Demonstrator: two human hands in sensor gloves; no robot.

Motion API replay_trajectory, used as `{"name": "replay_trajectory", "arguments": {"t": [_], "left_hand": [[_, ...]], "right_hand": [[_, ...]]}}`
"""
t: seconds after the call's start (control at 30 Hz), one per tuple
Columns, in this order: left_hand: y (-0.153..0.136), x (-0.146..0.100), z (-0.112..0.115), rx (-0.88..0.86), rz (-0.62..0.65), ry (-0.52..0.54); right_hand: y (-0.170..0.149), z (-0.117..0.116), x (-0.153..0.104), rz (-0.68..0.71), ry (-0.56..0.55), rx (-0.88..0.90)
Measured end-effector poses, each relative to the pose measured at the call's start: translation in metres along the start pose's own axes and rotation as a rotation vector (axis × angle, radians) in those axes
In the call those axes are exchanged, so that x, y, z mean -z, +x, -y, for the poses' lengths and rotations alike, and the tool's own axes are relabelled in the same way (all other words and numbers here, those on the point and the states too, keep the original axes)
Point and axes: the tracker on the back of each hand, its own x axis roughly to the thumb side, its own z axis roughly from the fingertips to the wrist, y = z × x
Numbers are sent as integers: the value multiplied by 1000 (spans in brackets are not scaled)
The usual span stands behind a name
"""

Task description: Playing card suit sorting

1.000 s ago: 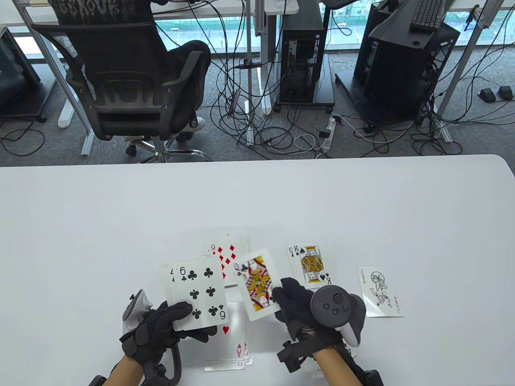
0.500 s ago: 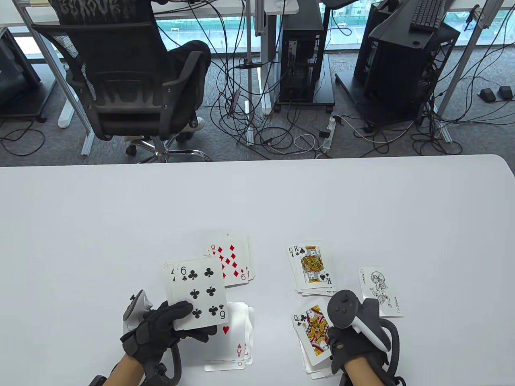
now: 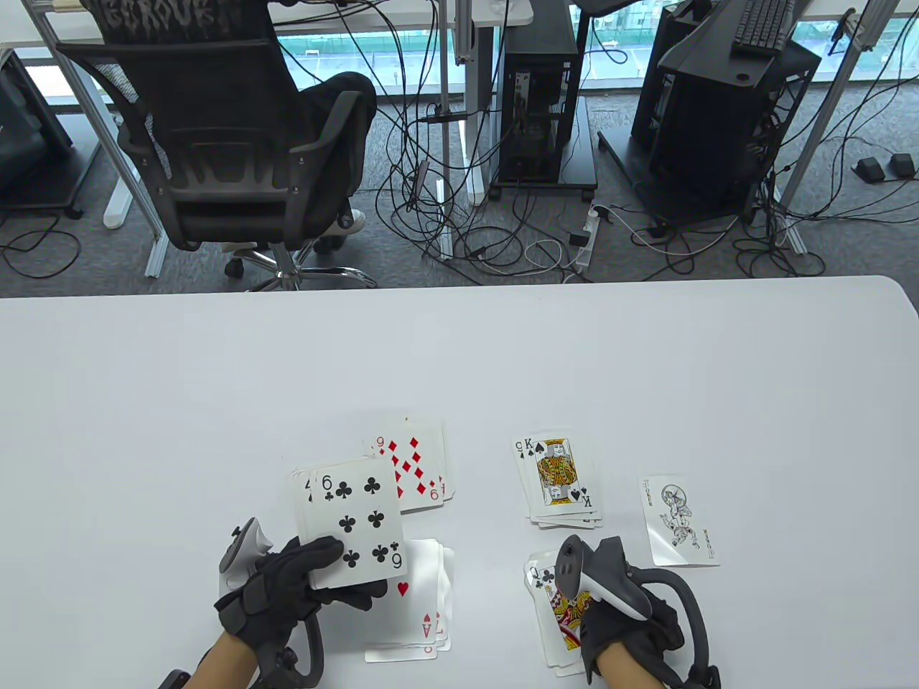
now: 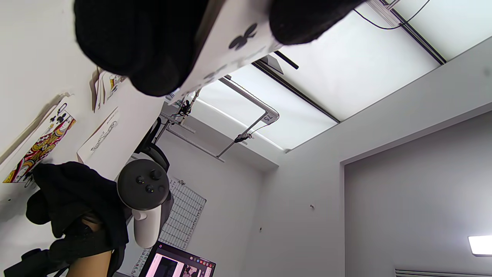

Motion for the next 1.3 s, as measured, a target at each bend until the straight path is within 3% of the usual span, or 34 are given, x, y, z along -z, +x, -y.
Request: {"name": "replay_trajectory", "arguments": {"t": [0.13,0.23,0.3,0.43,0.5,0.6,0.73,0.9,1.1,1.3], "left_hand": [[0,0,0,3,3,-2],[0,0,-1,3,1,-3],[-1,0,-1,3,1,-3],[0,0,0,4,4,-1],[1,0,0,7,8,0],[0,0,-1,9,8,-1],[0,0,-1,12,7,-4],[1,0,-1,16,10,-8],[1,0,-1,18,14,-13],[1,0,-2,24,13,-12]], "right_hand": [[3,15,-4,24,-39,74],[13,35,-12,115,-145,150],[24,49,-17,237,-212,232],[49,73,-26,506,-212,468],[66,82,-33,615,-267,565],[86,87,-42,726,-408,629],[112,85,-49,834,-507,703],[135,81,-47,876,-538,769],[145,78,-48,855,-674,782],[141,76,-38,851,-581,983]]}}
